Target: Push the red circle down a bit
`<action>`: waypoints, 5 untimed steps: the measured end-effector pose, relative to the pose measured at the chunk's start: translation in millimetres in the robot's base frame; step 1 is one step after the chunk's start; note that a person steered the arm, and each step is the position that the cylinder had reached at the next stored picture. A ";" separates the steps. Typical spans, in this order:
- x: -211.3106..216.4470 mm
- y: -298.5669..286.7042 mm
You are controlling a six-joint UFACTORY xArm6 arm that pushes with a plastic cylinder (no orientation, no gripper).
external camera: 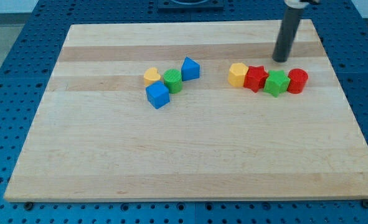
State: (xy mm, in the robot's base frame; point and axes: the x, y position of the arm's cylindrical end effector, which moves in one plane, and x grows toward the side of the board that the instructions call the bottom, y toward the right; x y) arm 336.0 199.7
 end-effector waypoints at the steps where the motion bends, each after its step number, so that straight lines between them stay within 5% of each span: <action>1: 35.1 15.8; 5: 122.9 47.4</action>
